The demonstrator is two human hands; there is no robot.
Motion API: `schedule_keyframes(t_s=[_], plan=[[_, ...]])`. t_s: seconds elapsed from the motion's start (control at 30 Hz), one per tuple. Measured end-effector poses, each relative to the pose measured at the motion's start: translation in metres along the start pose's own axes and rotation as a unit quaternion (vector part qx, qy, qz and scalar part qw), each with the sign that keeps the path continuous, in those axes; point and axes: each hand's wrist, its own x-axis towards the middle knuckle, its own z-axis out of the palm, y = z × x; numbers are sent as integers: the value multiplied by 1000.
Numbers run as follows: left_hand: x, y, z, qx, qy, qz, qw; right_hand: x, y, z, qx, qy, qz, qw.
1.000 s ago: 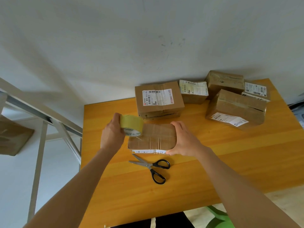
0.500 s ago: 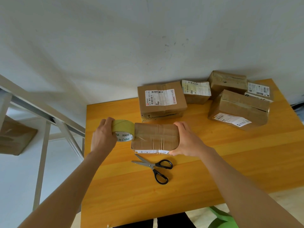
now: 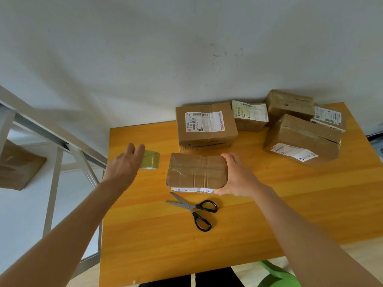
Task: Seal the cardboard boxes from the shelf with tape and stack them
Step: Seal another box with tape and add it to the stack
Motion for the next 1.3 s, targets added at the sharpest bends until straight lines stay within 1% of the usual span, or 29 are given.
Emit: schedule_keyframes(t_s=[0.17,0.37,0.57,0.7,0.8,0.87,0.97,1.03,1.17,1.3], plan=[[1,-6,14,30,-60,-46,997,0,-1,0,-3,-2,2,1000],[3,-9,26,27,-92,-41,995,-1,-1,-2,-2,-5,3,1000],[5,-7,43,43,-122,-72,989,-2,-5,-4,-13,-9,8,1000],[8,-4,49,59,-132,-88,985,-3,-9,-7,-49,-13,13,999],[9,-3,50,43,-134,-94,986,-3,-17,-10,-104,-31,10,994],[9,-3,49,37,-130,-96,986,-1,-29,-11,-127,-18,-22,991],[8,-3,46,38,-128,-96,986,11,-64,-5,-153,14,-94,984],[8,-3,44,33,-130,-94,986,23,-93,4,-179,12,-120,976],[7,-6,43,24,-126,-94,987,40,-134,19,-233,-30,-120,964],[5,-11,42,17,-122,-104,987,42,-154,29,-293,-38,-104,950]])
